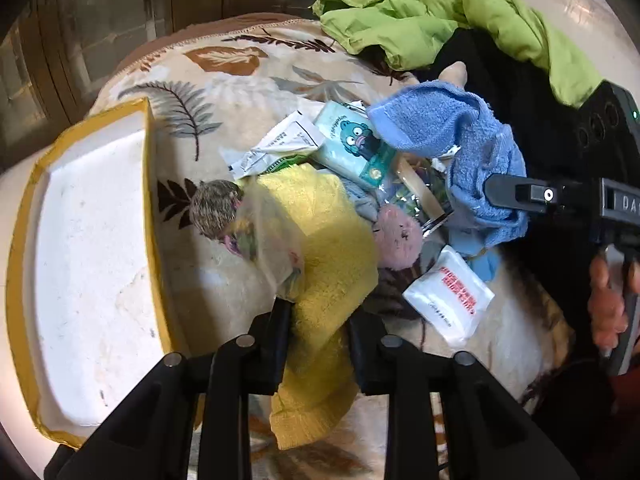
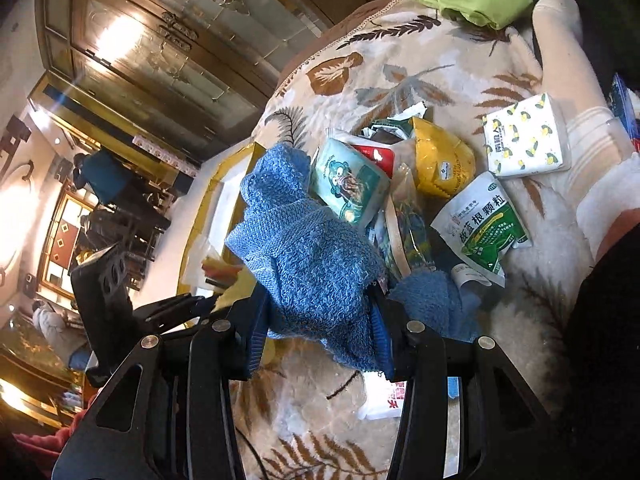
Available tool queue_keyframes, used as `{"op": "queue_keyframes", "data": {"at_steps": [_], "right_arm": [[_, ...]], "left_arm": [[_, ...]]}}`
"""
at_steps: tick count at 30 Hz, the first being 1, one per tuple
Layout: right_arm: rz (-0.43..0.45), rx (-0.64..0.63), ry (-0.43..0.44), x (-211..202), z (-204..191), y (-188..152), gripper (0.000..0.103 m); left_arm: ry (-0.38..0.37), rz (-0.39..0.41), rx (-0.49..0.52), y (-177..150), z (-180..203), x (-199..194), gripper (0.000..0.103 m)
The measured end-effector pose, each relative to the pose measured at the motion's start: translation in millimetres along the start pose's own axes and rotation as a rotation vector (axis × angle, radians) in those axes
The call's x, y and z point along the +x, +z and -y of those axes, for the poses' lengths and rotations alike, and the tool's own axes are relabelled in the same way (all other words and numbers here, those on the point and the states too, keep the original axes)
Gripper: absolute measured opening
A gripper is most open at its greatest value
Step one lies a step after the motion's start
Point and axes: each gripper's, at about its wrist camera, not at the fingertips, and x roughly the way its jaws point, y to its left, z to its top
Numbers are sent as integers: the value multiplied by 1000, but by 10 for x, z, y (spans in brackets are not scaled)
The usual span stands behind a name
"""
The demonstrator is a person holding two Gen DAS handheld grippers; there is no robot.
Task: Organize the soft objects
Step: 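Lift both towels off the pile and carry them toward the white tray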
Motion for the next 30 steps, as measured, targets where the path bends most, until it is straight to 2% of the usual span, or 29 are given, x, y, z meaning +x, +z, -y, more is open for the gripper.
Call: {"op": "queue_keyframes", "data": {"at_steps": [2, 4, 5, 7, 13, 15, 18, 21, 23, 25, 28, 30], "right_arm": [[-5, 8, 8, 14, 13, -6, 43], [-10, 1, 4, 25, 6, -23, 43], [-14, -1, 3, 32, 6, -24, 43], [-19, 0, 4, 39, 8, -29, 44], [-20, 6, 9, 65, 13, -17, 44], [-20, 6, 9, 69, 16, -17, 44], [-23, 5, 8, 71, 11, -27, 44], [-24, 3, -4, 75, 15, -36, 44], [-22, 0, -9, 68, 14, -42, 44], [-15, 0, -14, 52, 11, -43, 44], [-7, 6, -6, 20, 0, -44, 44], [-3, 7, 3, 5, -28, -33, 44]], "left_arm": [[25, -19, -4, -27, -6, 16, 39], [66, -46, -12, -59, -21, 28, 56], [88, -54, -14, -79, -31, 17, 59], [87, -43, -25, -123, -49, -63, 60], [8, 4, -18, -105, 67, -296, 60], [22, 4, 3, -48, 135, -236, 61], [34, -44, 18, 44, 210, 44, 61], [102, -92, 68, 38, 290, 319, 61], [132, -71, 84, 12, 329, 334, 58], [92, -51, 53, 25, 274, 239, 21], [23, -38, 15, 61, 165, 43, 5], [0, -30, 13, 75, 161, -51, 5]]}}
